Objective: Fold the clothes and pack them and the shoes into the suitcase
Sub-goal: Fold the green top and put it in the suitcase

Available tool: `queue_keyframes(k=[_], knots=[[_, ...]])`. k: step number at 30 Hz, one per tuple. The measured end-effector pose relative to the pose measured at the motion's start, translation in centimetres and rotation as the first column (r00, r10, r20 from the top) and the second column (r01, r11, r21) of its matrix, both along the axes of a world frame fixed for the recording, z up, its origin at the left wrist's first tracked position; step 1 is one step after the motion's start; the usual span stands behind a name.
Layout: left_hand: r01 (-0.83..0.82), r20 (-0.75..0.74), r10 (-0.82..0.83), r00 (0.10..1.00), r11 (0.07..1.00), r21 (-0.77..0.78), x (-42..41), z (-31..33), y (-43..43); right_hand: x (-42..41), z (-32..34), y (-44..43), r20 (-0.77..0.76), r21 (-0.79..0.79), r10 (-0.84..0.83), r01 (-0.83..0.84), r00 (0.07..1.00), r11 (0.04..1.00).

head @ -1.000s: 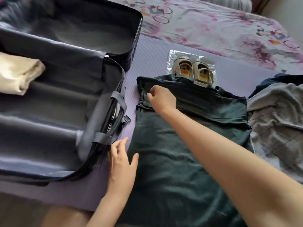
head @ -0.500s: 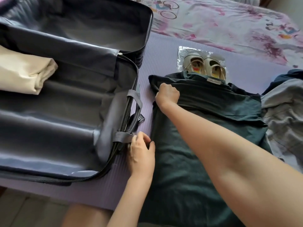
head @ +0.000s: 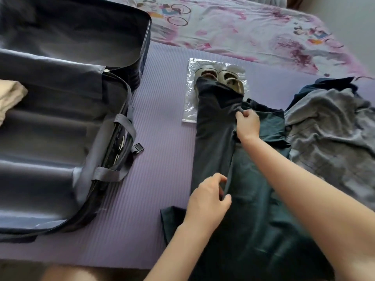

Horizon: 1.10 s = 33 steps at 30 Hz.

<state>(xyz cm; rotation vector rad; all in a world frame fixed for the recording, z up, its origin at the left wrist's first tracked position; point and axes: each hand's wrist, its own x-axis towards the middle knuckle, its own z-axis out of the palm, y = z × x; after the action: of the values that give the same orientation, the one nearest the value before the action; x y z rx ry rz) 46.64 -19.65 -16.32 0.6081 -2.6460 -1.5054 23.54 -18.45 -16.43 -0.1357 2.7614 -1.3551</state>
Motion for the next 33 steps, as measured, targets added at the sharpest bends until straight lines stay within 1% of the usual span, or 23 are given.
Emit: queue_keyframes(k=[2,4,6,8,11,13,15,16,17,19,20,21,23,25,27,29,31,33], knots=[[0.070,0.090,-0.069,0.994,0.997,-0.011,-0.3,-1.0,1.1,-0.5,-1.6,1.1,0.038,0.104,-0.015,0.011,0.999,0.994],[0.092,0.128,-0.084,0.988,0.994,-0.053,-0.3,-1.7,1.5,-0.6,-2.7,1.4,0.083,0.188,-0.020,0.004,0.996,0.982],[0.080,0.104,-0.066,0.992,0.987,-0.139,-0.4,-1.9,1.3,-0.6,-3.0,1.3,0.103,0.217,-0.018,-0.005,0.994,0.976],[0.056,0.058,-0.044,0.997,0.973,-0.222,-0.4,-1.5,0.6,-0.1,-3.0,1.2,0.104,0.203,0.011,-0.032,0.995,0.979],[-0.020,-0.014,0.017,1.000,0.960,-0.279,0.5,-0.9,-1.1,2.5,-2.1,2.4,0.034,0.164,0.056,-0.061,0.998,0.985],[-0.057,-0.038,0.047,0.998,0.941,-0.335,2.1,-0.9,-2.5,5.7,-1.4,4.4,-0.021,0.183,0.083,-0.078,0.996,0.980],[-0.011,0.055,0.037,0.998,0.914,-0.405,4.4,-1.3,-3.6,9.8,-1.3,6.8,-0.026,0.282,0.129,-0.117,0.991,0.952],[0.027,0.133,0.033,0.991,0.904,-0.427,5.5,-1.5,-4.0,12.0,-1.5,7.9,0.015,0.329,0.157,-0.153,0.987,0.932],[0.060,0.204,0.033,0.978,0.898,-0.436,6.4,-1.6,-4.3,14.0,-1.7,8.8,0.086,0.353,0.179,-0.198,0.980,0.914],[0.096,0.292,0.036,0.956,0.900,-0.425,7.7,-1.5,-4.4,16.9,-2.1,9.8,0.226,0.345,0.190,-0.261,0.955,0.902],[0.096,0.308,0.039,0.951,0.907,-0.410,8.1,-1.1,-4.1,17.8,-2.2,10.0,0.253,0.332,0.192,-0.272,0.948,0.903],[0.092,0.310,0.033,0.950,0.920,-0.380,8.4,-0.6,-3.6,18.4,-2.0,10.0,0.256,0.323,0.199,-0.277,0.946,0.905],[0.085,0.288,-0.005,0.958,0.960,-0.265,8.9,0.5,-2.1,18.8,-1.3,10.2,0.251,0.286,0.218,-0.287,0.943,0.914],[0.115,0.233,-0.077,0.969,0.981,-0.154,9.5,1.4,0.2,18.8,-0.4,11.2,0.250,0.197,0.207,-0.259,0.946,0.945],[0.160,0.162,-0.140,0.977,0.979,-0.122,10.1,1.4,3.1,18.5,0.2,12.8,0.253,0.105,0.188,-0.220,0.949,0.970],[0.207,0.133,-0.191,0.972,0.971,-0.116,10.6,0.6,6.0,18.5,0.4,14.6,0.279,0.022,0.194,-0.208,0.941,0.978],[0.267,0.154,-0.252,0.955,0.960,-0.084,10.9,-0.4,8.7,19.2,0.0,16.3,0.316,-0.028,0.193,-0.194,0.929,0.981],[0.324,0.226,-0.307,0.924,0.945,-0.040,11.4,-1.6,10.3,20.7,-0.9,17.6,0.288,0.001,0.186,-0.194,0.940,0.981]])
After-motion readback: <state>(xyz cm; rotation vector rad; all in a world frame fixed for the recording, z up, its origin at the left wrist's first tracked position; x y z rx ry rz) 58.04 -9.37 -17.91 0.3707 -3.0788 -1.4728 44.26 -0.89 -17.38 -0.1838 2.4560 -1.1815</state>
